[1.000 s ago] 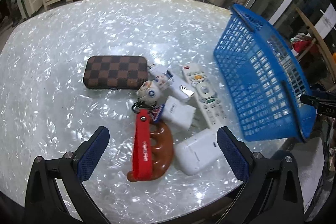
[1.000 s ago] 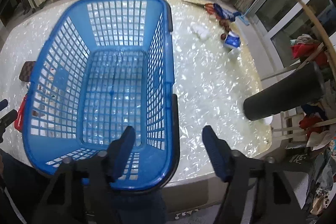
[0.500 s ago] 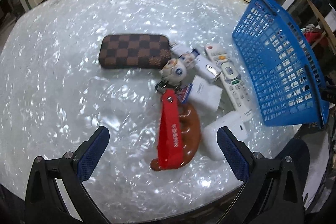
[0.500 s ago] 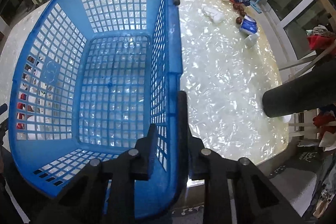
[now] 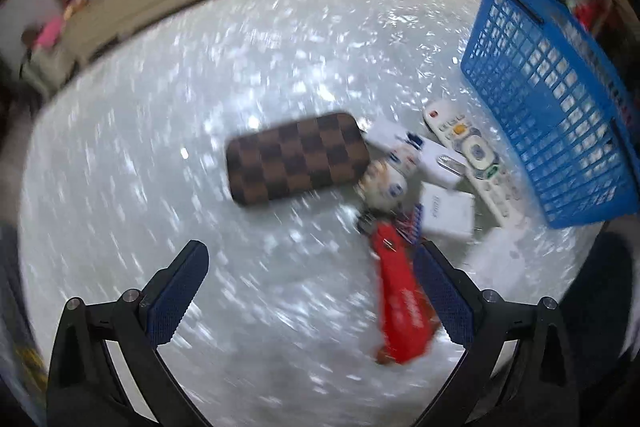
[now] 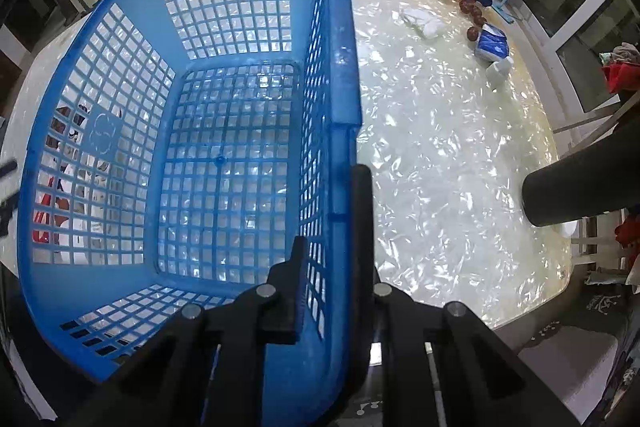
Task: Organize rigid objects
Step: 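Grasp the blue basket rim with the right tool while the left tool approaches the pouch, then close the left tool on the brown checkered pouch and lift it, then carry the pouch over the basket and open the left tool to drop it, then move the left tool back to the items and grasp the white earbud case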
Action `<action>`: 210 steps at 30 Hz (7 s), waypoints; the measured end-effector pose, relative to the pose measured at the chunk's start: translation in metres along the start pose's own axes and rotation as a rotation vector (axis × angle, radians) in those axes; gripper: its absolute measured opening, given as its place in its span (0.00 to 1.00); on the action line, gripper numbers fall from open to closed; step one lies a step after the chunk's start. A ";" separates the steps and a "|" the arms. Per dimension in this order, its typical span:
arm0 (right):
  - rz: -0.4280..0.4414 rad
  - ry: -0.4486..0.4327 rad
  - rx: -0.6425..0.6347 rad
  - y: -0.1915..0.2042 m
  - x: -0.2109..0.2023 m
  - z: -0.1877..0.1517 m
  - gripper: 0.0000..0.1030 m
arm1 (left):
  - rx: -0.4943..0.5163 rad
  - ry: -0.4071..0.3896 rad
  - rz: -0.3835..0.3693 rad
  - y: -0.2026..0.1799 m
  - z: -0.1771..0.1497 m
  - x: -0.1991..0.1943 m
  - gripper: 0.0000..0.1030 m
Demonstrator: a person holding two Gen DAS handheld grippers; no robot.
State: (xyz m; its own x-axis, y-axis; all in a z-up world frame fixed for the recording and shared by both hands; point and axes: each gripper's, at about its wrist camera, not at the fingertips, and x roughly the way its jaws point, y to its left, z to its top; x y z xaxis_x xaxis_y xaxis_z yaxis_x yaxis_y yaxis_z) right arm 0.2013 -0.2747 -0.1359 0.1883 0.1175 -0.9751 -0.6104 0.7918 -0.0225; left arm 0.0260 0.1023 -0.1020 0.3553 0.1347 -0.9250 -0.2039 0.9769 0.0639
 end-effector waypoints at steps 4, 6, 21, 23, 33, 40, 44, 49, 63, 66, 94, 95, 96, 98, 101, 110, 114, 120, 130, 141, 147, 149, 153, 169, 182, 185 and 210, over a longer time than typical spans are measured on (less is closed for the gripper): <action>0.016 -0.004 -0.004 0.001 0.000 0.001 0.12 | 0.179 -0.017 0.028 0.001 0.013 0.005 0.99; 0.022 -0.005 -0.006 0.001 0.000 0.002 0.12 | 0.236 -0.014 0.004 0.002 0.018 0.009 0.99; 0.027 0.027 -0.020 0.002 0.001 -0.001 0.12 | 0.554 0.034 -0.072 0.005 0.049 0.075 0.99; 0.032 0.031 -0.013 0.000 0.002 -0.003 0.12 | 0.589 0.033 -0.108 0.005 0.053 0.081 0.99; 0.021 0.061 -0.006 0.000 0.009 -0.005 0.12 | 0.654 0.058 -0.248 0.010 0.074 0.107 1.00; 0.017 0.068 0.014 -0.002 0.009 -0.003 0.12 | 0.771 0.063 -0.351 0.013 0.072 0.116 1.00; 0.015 0.067 0.023 0.000 0.008 -0.002 0.12 | 0.755 0.022 -0.362 0.007 0.064 0.112 0.89; 0.022 0.066 0.030 0.000 0.008 0.000 0.12 | 0.670 -0.026 -0.351 0.011 0.054 0.105 0.75; 0.039 0.035 0.030 -0.001 0.005 -0.003 0.12 | 0.518 -0.100 -0.307 0.035 0.026 0.058 0.74; 0.043 0.027 0.031 -0.001 0.003 -0.003 0.12 | 0.514 -0.120 -0.299 0.032 0.030 0.040 0.74; 0.106 -0.042 0.046 -0.013 -0.009 -0.006 0.11 | 0.627 -0.370 -0.393 -0.144 0.111 -0.088 0.74; 0.106 -0.042 0.047 -0.013 -0.009 -0.006 0.10 | 0.642 -0.366 -0.399 -0.152 0.113 -0.087 0.74; 0.109 -0.045 0.047 -0.013 -0.008 -0.007 0.09 | 0.653 -0.366 -0.402 -0.160 0.113 -0.085 0.74; 0.111 -0.048 0.048 -0.013 -0.007 -0.007 0.09 | 0.675 -0.362 -0.413 -0.174 0.117 -0.081 0.74; 0.119 -0.054 0.056 -0.013 -0.007 -0.008 0.09 | 0.703 -0.354 -0.413 -0.191 0.119 -0.072 0.74; 0.108 -0.060 0.046 -0.011 -0.003 -0.007 0.08 | 0.758 -0.289 -0.399 -0.224 0.132 -0.032 0.74; 0.120 -0.060 0.054 -0.012 -0.002 -0.008 0.08 | 0.785 -0.260 -0.400 -0.236 0.134 -0.015 0.74; 0.134 -0.060 0.058 -0.014 -0.002 -0.008 0.08 | 0.822 -0.219 -0.396 -0.252 0.135 0.004 0.74; 0.146 -0.064 0.053 -0.013 -0.002 -0.008 0.08 | 0.834 -0.189 -0.366 -0.258 0.136 0.016 0.74; 0.154 -0.074 0.049 -0.011 -0.001 -0.008 0.08 | 0.851 -0.159 -0.315 -0.264 0.136 0.019 0.74; 0.172 -0.084 0.067 -0.014 -0.002 -0.011 0.08 | 0.845 -0.132 -0.325 -0.262 0.138 0.019 0.85; 0.178 -0.084 0.074 -0.015 -0.003 -0.012 0.08 | 0.839 -0.131 -0.330 -0.261 0.140 0.016 0.92; 0.183 -0.084 0.076 -0.016 -0.003 -0.012 0.08 | 0.840 -0.098 -0.326 -0.258 0.144 0.011 1.00; 0.159 -0.087 0.029 -0.014 -0.008 -0.012 0.08 | 0.710 -0.090 -0.166 -0.192 0.130 -0.068 1.00; 0.140 -0.093 0.011 -0.006 -0.014 -0.017 0.08 | 0.498 0.006 -0.069 -0.109 0.054 -0.084 1.00; 0.139 -0.093 0.012 -0.006 -0.014 -0.018 0.08 | 0.427 0.027 -0.091 -0.096 0.041 -0.076 1.00; 0.162 -0.093 0.020 -0.011 -0.013 -0.017 0.08 | 0.597 0.097 -0.249 -0.154 -0.018 0.035 0.99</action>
State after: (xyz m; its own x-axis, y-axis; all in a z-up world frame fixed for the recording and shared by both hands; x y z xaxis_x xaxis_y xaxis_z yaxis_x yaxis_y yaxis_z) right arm 0.1920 -0.2954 -0.1269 0.1595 0.2980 -0.9411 -0.6231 0.7698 0.1382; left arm 0.0537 -0.0460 -0.1508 0.2365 -0.0962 -0.9669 0.4257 0.9048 0.0141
